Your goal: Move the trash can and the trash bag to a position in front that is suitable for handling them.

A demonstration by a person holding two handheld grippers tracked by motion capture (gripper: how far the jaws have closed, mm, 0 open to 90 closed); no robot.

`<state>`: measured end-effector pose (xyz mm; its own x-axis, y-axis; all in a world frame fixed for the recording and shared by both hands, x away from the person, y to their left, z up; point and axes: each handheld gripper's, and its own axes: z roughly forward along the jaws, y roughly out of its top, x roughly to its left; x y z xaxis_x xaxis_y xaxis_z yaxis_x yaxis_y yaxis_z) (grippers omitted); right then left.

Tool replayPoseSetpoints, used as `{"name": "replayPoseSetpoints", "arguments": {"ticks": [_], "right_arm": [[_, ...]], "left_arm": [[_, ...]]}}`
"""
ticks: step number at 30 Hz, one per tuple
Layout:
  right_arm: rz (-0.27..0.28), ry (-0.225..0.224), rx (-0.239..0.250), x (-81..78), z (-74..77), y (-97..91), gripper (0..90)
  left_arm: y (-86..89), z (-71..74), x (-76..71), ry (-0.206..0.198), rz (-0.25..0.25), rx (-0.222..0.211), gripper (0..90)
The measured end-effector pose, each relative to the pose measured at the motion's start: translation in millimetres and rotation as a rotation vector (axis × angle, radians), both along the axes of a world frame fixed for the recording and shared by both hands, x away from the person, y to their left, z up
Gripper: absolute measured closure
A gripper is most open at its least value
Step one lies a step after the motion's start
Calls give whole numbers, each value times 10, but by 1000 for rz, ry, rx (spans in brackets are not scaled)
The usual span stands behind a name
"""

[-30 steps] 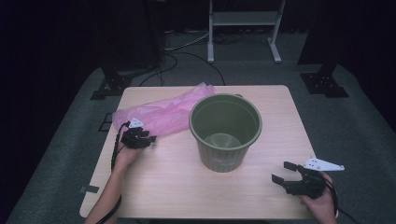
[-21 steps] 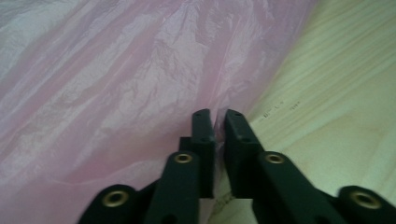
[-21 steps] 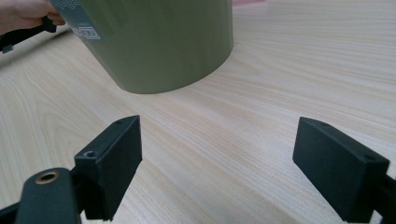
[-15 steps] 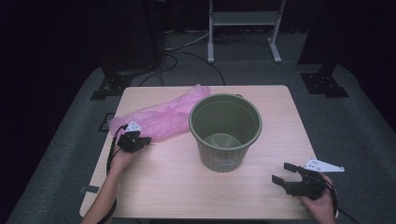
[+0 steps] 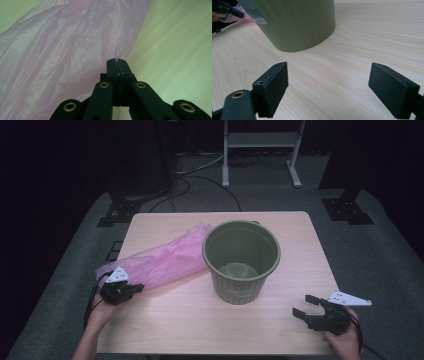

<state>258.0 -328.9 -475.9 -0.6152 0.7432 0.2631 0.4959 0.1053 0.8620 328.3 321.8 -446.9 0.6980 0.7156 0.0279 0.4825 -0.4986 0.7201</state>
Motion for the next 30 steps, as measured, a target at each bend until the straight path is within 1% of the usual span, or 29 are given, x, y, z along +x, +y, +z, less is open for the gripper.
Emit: {"name": "replayPoseSetpoints", "arguments": {"ticks": [1, 3, 4, 8, 9, 11, 12, 13, 14, 15, 16, 17, 18, 19, 20, 21, 22, 23, 24, 26, 27, 28, 29, 30], "right_arm": [[0, 0, 0, 0, 0, 0, 152], [0, 3, -2, 0, -2, 9, 152], [1, 2, -2, -1, -1, 11, 152], [-3, 3, 0, -8, 1, 11, 152], [-3, 3, 0, -8, 1, 11, 152], [-7, 9, 2, -10, -2, 10, 152], [-8, 9, 3, -10, -3, 10, 153], [-8, 9, 3, -10, -3, 10, 153], [-9, 10, 3, -10, -3, 13, 152], [-9, 10, 3, -10, -3, 13, 152], [-9, 10, 3, -10, -3, 14, 152], [-9, 11, 3, -10, -2, 15, 152], [-10, 11, 1, -10, -6, 17, 152], [-10, 11, 1, -10, -6, 17, 152], [-10, 10, 1, -10, -11, 14, 152], [-10, 10, 1, -10, -11, 14, 152], [-12, 14, 0, -8, -15, 9, 152], [-13, 13, 0, -6, -19, 7, 152], [-12, 12, 0, -2, -23, 5, 152], [-11, 12, -3, -1, -27, 7, 152], [-11, 12, -3, -1, -27, 7, 152], [-9, 14, -3, -1, -29, 8, 152], [-9, 16, -4, -2, -31, 9, 152], [-8, 18, -7, -3, -33, 9, 153]], "left_arm": [[0, 0, 0, 0, 0, 0, 898], [53, -12, -101, 7, -13, 7, 898], [109, -22, -194, 14, -24, 9, 898], [229, -40, -355, 26, -32, 6, 898], [229, -40, -355, 26, -32, 6, 898], [308, -64, -444, 42, -31, 10, 898], [334, -74, -466, 46, -30, 0, 898], [334, -74, -466, 46, -30, 0, 897], [379, -88, -502, 52, -28, -9, 896], [379, -88, -502, 52, -28, -9, 876], [396, -93, -516, 56, -25, -12, 876], [410, -94, -527, 60, -25, -19, 836], [420, -90, -539, 61, -26, -23, 714], [423, -85, -549, 54, -25, -25, 714], [436, -44, -573, 45, -34, -47, 637], [436, -44, -573, 45, -34, -47, 606], [437, 7, -579, 38, -37, -67, 584], [437, 7, -579, 38, -37, -67, 556], [423, 60, -567, 31, -44, -76, 526], [400, 105, -533, 17, -53, -75, 491], [400, 105, -533, 17, -53, -75, 473], [384, 121, -505, 12, -55, -69, 473], [367, 134, -468, 7, -58, -62, 454], [331, 143, -382, 9, -67, -62, 405]]}}
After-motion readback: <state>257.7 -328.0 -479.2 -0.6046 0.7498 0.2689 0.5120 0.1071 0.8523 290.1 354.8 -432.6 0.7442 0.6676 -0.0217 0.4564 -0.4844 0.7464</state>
